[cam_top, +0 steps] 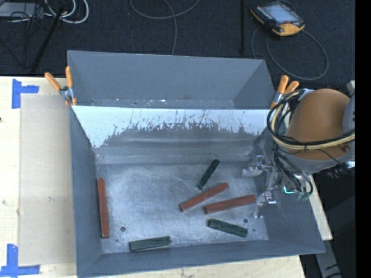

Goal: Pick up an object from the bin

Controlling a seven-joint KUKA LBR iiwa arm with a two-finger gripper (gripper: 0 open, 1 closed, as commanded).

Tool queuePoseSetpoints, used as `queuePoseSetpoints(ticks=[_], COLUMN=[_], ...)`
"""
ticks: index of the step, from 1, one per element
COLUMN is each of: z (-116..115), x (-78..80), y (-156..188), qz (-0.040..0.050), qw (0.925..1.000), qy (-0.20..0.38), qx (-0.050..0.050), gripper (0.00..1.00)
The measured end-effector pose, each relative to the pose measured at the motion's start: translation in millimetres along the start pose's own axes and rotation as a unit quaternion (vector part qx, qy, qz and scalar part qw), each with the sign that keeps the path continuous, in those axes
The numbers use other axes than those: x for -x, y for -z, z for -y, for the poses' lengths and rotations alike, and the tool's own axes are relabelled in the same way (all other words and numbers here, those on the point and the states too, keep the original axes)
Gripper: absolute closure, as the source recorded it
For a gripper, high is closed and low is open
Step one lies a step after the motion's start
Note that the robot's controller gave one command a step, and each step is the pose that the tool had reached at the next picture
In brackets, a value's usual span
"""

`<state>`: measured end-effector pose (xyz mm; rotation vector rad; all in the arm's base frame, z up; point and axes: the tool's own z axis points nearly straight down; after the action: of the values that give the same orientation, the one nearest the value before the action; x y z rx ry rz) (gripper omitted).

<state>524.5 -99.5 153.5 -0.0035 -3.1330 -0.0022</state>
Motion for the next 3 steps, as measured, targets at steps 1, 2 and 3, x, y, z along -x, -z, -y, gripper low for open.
queuePoseSetpoints(ticks=[1,2,3], z=[-0.3,27.1,27.0], x=[1.8,50.8,50.8], y=[3.1,-77.1,-77.1], qz=[0.0033,0.0106,0.0106], qw=[1.0000,0.9996,0.9996], qy=[0.001,0.026,0.026], qx=[-0.001,-0.002,-0.003], gripper=[0.00,1.00,1.00])
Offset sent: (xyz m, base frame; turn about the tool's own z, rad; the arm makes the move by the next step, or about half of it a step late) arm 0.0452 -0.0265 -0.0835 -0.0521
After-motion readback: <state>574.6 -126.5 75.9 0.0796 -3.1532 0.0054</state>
